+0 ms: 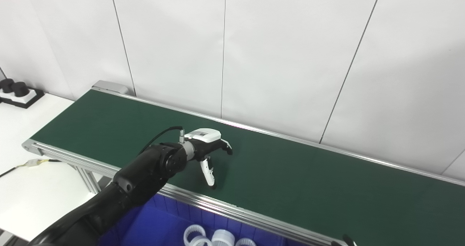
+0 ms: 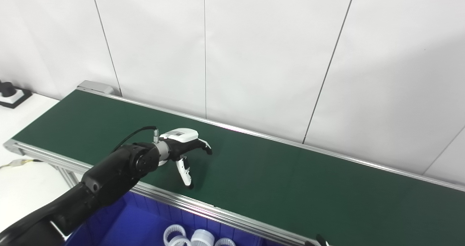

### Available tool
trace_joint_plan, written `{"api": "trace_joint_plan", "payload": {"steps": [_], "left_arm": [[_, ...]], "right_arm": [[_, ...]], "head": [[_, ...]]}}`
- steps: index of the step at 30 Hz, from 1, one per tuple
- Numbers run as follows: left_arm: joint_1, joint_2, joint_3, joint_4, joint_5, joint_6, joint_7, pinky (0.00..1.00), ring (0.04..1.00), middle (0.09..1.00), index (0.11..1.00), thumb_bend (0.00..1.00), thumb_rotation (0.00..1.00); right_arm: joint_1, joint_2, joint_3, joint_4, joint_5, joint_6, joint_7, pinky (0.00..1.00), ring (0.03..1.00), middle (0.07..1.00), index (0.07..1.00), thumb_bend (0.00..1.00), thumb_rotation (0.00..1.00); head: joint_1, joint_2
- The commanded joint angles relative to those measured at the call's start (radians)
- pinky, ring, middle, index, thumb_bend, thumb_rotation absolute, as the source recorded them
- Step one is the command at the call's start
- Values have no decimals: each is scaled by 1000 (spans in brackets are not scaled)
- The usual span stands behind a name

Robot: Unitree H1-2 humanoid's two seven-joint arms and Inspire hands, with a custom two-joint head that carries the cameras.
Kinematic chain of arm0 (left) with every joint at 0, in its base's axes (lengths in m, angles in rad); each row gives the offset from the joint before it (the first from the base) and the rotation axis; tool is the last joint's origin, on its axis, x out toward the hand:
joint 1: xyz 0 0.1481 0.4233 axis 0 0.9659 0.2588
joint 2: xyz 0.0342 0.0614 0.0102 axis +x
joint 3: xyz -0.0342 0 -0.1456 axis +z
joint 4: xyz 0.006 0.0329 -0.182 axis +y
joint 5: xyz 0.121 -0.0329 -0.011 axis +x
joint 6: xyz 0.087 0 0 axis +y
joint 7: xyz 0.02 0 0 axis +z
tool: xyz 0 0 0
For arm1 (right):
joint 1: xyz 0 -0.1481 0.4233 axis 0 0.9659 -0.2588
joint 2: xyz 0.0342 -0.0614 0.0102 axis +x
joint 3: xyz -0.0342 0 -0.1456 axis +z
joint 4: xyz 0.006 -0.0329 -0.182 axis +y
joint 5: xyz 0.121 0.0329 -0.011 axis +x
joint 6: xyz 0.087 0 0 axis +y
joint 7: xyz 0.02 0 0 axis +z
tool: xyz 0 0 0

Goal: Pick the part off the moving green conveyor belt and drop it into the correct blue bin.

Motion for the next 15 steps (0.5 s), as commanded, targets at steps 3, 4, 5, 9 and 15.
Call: {"api": "trace_joint_plan", "payload": {"steps": [3, 4, 5, 9, 15], "left_arm": [[-22, 25, 2, -8, 14, -11, 31, 939, 906, 889, 820, 955, 150], [-21, 25, 3, -9, 12, -12, 33, 938, 905, 890, 820, 953, 150], [-20, 26, 3, -11, 11, -11, 34, 940, 909, 892, 820, 949, 146], [-15, 31, 5, -10, 8, -16, 42, 944, 918, 894, 818, 944, 143], [-3, 35, 10, -22, 8, -18, 48, 920, 893, 883, 804, 943, 130]], "right_arm": [[-4, 2, 0, -40, 5, -30, 4, 679, 777, 833, 929, 254, 791], [-3, 1, 0, -43, 2, -29, 3, 676, 776, 834, 929, 250, 787], [-2, 1, 0, -45, 2, -28, 3, 673, 776, 834, 930, 247, 785], [2, 0, 0, -49, 0, -29, 2, 676, 777, 833, 930, 245, 783], [2, -2, 0, -50, -1, -26, 3, 677, 774, 827, 928, 263, 800]], "head": [[0, 0], [0, 2], [1, 2], [2, 3], [0, 5]]}}
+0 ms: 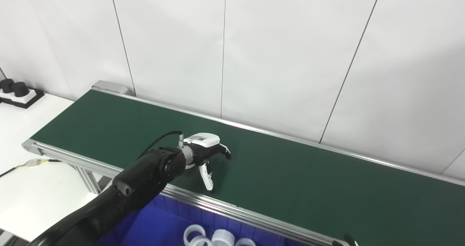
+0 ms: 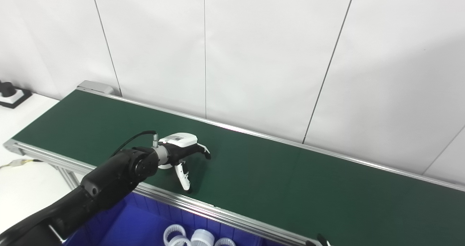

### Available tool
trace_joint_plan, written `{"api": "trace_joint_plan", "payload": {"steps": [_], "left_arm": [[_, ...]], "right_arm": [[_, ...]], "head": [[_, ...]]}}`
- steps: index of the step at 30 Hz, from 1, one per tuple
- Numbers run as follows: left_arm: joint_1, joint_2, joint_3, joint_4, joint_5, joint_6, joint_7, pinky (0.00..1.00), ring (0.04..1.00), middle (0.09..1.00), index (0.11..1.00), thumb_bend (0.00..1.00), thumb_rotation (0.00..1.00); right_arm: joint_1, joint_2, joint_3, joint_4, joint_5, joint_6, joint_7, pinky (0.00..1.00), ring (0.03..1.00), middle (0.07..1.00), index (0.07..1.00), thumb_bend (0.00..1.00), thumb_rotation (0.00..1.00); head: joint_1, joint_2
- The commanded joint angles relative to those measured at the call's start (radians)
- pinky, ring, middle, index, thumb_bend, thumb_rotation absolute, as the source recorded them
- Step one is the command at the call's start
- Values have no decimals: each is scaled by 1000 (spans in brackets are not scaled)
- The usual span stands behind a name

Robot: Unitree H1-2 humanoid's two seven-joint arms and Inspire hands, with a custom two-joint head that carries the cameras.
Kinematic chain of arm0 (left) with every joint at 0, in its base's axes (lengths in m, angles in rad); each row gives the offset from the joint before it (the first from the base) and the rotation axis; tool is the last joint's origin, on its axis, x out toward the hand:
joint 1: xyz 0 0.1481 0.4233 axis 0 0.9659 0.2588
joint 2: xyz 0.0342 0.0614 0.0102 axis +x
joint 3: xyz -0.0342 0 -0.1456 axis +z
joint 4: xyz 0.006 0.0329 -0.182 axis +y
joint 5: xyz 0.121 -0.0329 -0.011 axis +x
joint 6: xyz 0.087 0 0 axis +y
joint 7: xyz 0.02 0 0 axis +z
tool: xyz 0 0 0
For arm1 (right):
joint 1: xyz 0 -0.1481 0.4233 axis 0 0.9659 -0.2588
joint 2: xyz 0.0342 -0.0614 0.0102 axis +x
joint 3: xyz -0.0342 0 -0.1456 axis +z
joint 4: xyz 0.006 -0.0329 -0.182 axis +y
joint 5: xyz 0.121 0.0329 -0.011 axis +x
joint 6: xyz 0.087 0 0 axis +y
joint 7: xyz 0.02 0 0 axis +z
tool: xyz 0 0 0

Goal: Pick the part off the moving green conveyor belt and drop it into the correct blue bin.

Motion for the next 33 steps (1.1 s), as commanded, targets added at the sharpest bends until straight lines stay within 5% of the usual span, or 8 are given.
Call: {"api": "trace_joint_plan", "payload": {"steps": [1, 33], "left_arm": [[-19, 36, 19, -23, 7, -15, 37, 907, 888, 880, 801, 942, 127], [-8, 39, 22, -12, 30, -14, 65, 900, 878, 854, 791, 922, 61]], "right_arm": [[-5, 0, 0, -30, 2, -26, 4, 679, 775, 829, 929, 254, 796], [1, -5, 0, -43, -1, -17, 4, 679, 770, 827, 929, 276, 808]], "head": [[1, 3], [1, 8]]}}
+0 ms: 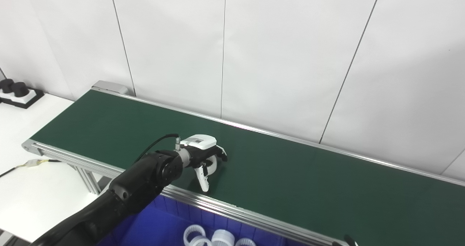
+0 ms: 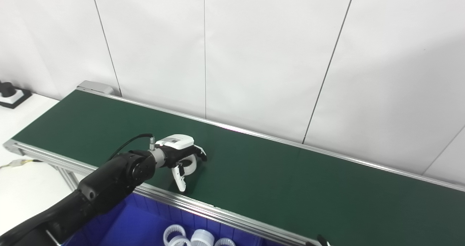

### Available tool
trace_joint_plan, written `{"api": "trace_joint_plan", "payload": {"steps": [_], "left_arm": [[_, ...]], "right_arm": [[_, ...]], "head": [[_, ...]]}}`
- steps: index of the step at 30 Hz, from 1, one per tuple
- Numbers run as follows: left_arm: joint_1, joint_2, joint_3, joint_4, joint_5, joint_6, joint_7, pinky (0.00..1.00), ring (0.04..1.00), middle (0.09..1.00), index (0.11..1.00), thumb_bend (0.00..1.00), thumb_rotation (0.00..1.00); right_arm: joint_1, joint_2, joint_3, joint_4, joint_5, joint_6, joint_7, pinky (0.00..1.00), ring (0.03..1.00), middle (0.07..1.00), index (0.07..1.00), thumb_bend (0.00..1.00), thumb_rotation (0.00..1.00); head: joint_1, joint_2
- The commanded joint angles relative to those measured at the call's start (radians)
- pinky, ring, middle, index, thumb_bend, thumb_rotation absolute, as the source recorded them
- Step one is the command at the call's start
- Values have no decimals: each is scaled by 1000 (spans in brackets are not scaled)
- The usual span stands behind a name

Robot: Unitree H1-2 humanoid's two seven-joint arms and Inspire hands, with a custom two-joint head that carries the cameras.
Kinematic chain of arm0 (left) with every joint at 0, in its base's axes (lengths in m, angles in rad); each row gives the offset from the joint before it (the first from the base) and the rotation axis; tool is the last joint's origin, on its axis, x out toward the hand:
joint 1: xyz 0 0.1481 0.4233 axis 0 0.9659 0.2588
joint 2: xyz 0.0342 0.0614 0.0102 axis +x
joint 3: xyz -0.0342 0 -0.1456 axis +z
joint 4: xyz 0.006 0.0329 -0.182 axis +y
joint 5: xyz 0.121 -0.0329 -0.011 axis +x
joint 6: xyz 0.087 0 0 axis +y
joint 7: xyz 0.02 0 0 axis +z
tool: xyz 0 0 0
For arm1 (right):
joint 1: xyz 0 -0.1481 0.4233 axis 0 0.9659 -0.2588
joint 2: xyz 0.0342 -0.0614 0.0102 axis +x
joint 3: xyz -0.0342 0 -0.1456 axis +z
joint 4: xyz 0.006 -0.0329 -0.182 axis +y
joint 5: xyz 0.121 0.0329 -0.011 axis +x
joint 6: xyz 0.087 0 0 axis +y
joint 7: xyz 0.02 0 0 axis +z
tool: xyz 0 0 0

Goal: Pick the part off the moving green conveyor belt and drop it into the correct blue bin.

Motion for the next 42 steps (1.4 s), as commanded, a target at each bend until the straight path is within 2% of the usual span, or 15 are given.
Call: {"api": "trace_joint_plan", "payload": {"steps": [1, 13, 21, 27, 28, 29, 31, 32, 36, 42], "left_arm": [[-26, 38, 13, -13, 13, -15, 34, 894, 873, 852, 791, 921, 59], [-17, 33, 7, -1, 17, -32, 61, 891, 850, 850, 781, 917, 38], [-14, 25, -5, -13, 29, -8, 50, 904, 845, 848, 775, 900, 15], [-6, 10, -4, -10, 41, -12, 85, 867, 809, 818, 734, 868, 0], [-4, 7, -1, -6, 38, -19, 96, 846, 774, 767, 691, 846, 0], [0, 4, 3, -3, 31, -34, 116, 808, 687, 616, 570, 678, 0], [5, 1, 5, 4, 25, -58, 149, 796, 652, 550, 517, 586, 0], [6, 1, 5, 9, 24, -68, 163, 727, 575, 520, 491, 549, 0], [8, -3, 4, 27, 15, -88, 189, 664, 527, 505, 469, 523, 0], [9, -7, 4, 31, 12, -90, 190, 658, 529, 512, 464, 521, 0]], "right_arm": [[-3, -1, 0, -37, -4, -16, 2, 679, 770, 826, 929, 278, 813], [-1, -4, -1, -41, 2, -13, 5, 674, 770, 828, 928, 263, 790], [2, -7, -1, -41, 7, -21, 10, 672, 769, 825, 926, 283, 787], [7, -10, -1, -47, 9, -21, 12, 677, 772, 829, 929, 287, 789], [8, -10, -2, -49, 8, -19, 12, 675, 770, 827, 928, 295, 792], [9, -10, -2, -50, 10, -18, 13, 677, 770, 825, 928, 303, 798], [9, -11, -2, -50, 13, -19, 16, 679, 771, 825, 929, 304, 799], [10, -12, -2, -50, 13, -20, 18, 681, 771, 825, 930, 297, 799], [11, -11, -4, -52, 10, -21, 17, 673, 767, 820, 927, 295, 790], [15, -12, -6, -61, 10, -11, 17, 674, 766, 822, 928, 305, 788]], "head": [[1, 0], [-4, 3], [-5, 6], [-7, 10], [-7, 10], [-7, 10], [-8, 12], [-8, 12], [-8, 13], [-8, 15]]}}
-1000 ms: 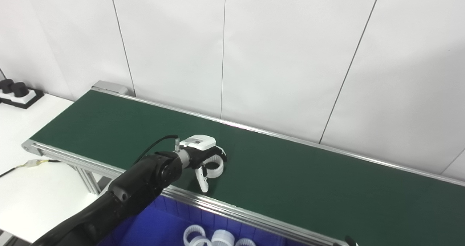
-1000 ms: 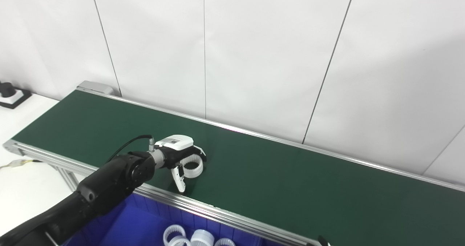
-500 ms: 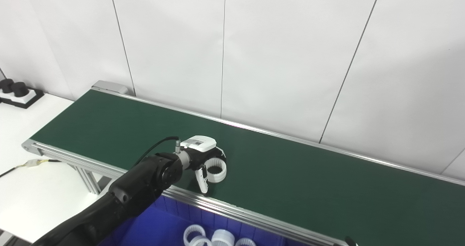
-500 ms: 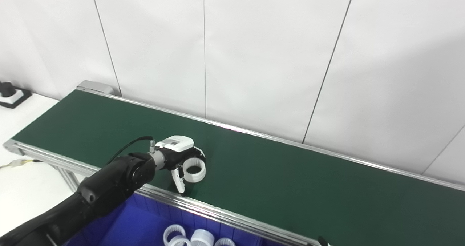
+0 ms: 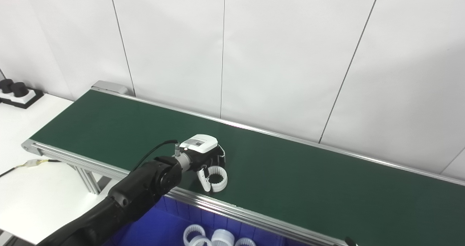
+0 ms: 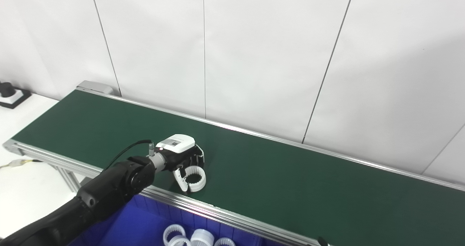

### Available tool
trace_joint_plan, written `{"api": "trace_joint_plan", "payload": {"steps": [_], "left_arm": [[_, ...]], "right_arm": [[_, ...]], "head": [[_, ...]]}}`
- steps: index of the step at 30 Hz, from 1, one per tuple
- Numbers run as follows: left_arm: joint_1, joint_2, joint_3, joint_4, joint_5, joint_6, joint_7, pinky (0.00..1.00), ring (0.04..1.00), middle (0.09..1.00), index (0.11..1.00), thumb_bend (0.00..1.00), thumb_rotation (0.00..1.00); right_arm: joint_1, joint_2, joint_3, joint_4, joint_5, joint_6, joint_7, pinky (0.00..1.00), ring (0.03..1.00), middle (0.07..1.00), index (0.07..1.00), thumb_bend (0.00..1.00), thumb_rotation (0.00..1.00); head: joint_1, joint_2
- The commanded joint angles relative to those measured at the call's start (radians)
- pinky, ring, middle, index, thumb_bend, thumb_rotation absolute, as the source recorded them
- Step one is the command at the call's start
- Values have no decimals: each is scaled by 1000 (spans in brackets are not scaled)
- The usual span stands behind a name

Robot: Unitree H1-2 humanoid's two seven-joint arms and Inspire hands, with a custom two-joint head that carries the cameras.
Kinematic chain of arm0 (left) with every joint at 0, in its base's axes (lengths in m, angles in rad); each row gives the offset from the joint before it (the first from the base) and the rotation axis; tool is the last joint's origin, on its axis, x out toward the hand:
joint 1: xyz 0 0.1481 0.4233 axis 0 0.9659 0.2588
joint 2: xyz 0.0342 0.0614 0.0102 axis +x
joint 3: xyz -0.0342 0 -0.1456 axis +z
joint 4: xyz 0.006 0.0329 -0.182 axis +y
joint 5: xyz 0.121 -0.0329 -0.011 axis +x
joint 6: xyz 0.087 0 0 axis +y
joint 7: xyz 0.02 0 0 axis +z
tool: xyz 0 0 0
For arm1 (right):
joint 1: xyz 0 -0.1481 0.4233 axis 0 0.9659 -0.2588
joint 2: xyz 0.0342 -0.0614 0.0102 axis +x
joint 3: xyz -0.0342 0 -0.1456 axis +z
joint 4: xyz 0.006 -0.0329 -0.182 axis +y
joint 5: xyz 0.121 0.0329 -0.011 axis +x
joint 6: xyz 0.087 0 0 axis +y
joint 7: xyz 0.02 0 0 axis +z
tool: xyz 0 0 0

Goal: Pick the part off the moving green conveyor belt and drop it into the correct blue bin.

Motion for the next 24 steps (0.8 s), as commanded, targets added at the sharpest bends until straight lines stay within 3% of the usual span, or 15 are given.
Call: {"api": "trace_joint_plan", "payload": {"steps": [1, 14, 17, 22, 24], "left_arm": [[-18, 6, 16, -10, -4, -8, 27, 656, 526, 512, 463, 521, 0], [3, -8, 48, -61, -53, -5, 19, 621, 500, 510, 462, 521, 0], [24, -17, 75, -116, -89, -10, 20, 581, 496, 503, 451, 504, 0], [63, -34, 103, -253, -109, 44, -10, 609, 497, 496, 458, 502, 0], [84, -43, 115, -307, -118, 48, -9, 573, 481, 486, 474, 503, 0]], "right_arm": [[-4, 0, -4, -29, 7, -12, 1, 674, 768, 824, 929, 309, 791], [-3, -1, -6, -27, 10, -15, 1, 668, 766, 825, 926, 304, 785], [-3, 0, -7, -33, 3, -5, -4, 669, 764, 824, 926, 314, 792], [-5, -1, -7, -30, 0, -7, -3, 664, 766, 823, 928, 316, 798], [-6, -2, -7, -29, 2, -6, -2, 669, 767, 825, 929, 322, 797]], "head": [[1, 1], [-4, 3], [-2, 5], [-5, 7], [-13, 8]]}}
